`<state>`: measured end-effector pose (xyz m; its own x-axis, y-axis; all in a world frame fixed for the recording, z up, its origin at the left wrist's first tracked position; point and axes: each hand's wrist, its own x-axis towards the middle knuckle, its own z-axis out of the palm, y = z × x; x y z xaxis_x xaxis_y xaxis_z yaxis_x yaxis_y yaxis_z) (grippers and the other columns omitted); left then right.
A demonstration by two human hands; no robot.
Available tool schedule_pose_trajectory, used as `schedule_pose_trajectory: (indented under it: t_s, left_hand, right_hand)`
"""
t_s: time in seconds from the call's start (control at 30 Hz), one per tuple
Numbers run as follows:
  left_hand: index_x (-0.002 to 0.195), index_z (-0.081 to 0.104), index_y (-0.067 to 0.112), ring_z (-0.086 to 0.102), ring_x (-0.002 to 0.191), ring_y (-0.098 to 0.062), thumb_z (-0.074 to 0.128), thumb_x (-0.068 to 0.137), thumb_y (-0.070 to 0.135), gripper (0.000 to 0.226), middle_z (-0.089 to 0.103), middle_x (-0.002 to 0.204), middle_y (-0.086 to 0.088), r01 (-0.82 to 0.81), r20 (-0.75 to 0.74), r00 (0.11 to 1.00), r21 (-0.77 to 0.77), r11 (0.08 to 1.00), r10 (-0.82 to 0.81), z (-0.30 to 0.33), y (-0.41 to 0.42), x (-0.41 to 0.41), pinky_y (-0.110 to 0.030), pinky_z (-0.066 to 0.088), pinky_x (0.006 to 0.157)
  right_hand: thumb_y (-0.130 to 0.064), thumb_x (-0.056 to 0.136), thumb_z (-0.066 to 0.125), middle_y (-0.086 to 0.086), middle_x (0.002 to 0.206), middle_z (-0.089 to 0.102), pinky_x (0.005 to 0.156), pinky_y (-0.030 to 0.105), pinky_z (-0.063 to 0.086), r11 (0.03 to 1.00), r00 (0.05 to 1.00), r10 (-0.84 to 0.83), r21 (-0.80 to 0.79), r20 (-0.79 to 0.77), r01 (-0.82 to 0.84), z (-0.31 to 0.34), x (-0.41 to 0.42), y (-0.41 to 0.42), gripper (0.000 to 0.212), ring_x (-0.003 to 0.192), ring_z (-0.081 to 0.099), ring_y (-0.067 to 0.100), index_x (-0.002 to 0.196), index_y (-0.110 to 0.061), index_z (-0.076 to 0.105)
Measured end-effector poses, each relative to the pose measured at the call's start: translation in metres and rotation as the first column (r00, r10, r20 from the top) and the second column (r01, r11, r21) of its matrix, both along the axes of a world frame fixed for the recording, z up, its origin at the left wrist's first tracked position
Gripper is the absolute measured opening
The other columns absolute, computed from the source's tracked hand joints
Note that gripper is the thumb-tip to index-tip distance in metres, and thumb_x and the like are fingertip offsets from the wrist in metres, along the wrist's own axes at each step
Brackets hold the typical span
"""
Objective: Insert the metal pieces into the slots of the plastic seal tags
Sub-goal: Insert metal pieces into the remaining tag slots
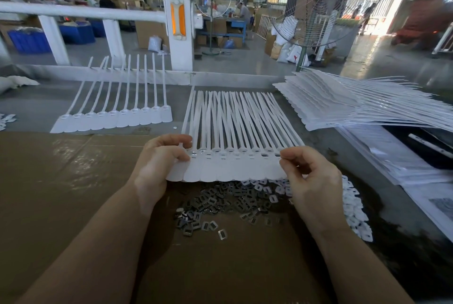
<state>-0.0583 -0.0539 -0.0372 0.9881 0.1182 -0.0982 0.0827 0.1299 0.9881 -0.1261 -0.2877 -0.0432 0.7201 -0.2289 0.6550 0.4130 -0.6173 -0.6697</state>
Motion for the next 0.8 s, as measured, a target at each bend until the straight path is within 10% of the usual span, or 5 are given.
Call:
schedule_pose_trajectory:
  t_s: [0.8]
  left_hand:
    - [0.102, 0.064, 0.019, 0.059, 0.103, -0.017, 0.08, 0.07, 0.006, 0.038, 0.063, 0.102, 0.003, -0.167, 0.17, 0.977, 0.231, 0.959, 0.129, -0.0045, 0.0026, 0.003, -0.037, 0.047, 0.097]
  right_hand:
    - [-0.002, 0.083, 0.066, -0.012, 0.082, 0.066, 0.073, 0.013, 0.049, 0.999, 0.998, -0.008, 0.046, -0.069, 0.011, 0.0005, -0.0004, -0.0013, 0.016, 0.078, 0.061, 0.003, 0.09, -0.016, 0.069]
